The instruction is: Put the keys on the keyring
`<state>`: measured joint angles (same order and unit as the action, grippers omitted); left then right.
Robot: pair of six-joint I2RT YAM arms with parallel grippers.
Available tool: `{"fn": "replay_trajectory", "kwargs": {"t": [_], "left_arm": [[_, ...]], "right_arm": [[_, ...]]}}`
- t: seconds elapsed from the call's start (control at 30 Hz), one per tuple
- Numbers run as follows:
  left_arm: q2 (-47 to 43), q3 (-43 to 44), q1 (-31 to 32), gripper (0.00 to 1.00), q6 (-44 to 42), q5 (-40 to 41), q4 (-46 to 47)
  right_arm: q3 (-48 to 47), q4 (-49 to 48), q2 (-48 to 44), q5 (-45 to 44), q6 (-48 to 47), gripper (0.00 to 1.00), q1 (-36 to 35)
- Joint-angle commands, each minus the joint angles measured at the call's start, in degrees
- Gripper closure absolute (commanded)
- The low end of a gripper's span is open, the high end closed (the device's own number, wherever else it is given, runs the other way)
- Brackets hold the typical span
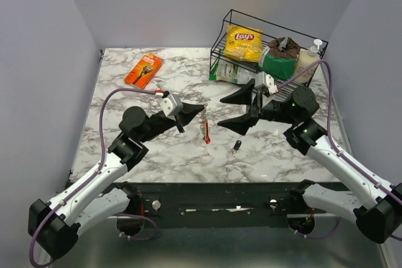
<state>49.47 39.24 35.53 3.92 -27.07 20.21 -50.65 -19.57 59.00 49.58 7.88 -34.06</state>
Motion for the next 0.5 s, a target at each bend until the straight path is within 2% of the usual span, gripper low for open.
{"fn": "replay_trajectory", "kwargs": {"t": [0.0,0.1,0.23,0.3,0.37,0.47], "left_arm": [[-0.70,-2.50,4.45,1.00,-10.86,14.47,-1.66],[0.09,-3.99,7.09,1.00,-13.32,18.44,-1.66],[0.97,-5.67,7.63,1.00,-13.50,23.62,-1.75],[1.06,-7.15,7.63,1.00,-13.15,25.22,-1.49],[1.33,-8.04,7.63,1.00,-12.54,28.37,-1.05],[1.94,-10.67,7.63,1.00,-10.96,31.28,1.23]], "right_arm": [[2.14,6.73,-1.17,-10.46,-2.52,0.15,-0.04],[2.23,11.91,-0.38,-14.68,-2.25,0.14,0.05],[2.75,22.26,1.99,-21.26,-1.03,0.14,0.05],[3.01,26.23,4.01,-27.94,0.29,0.13,0.05],[3.81,31.86,6.11,-33.82,3.45,0.13,0.05],[5.91,37.05,8.05,-37.79,7.23,0.13,-0.04]]}}
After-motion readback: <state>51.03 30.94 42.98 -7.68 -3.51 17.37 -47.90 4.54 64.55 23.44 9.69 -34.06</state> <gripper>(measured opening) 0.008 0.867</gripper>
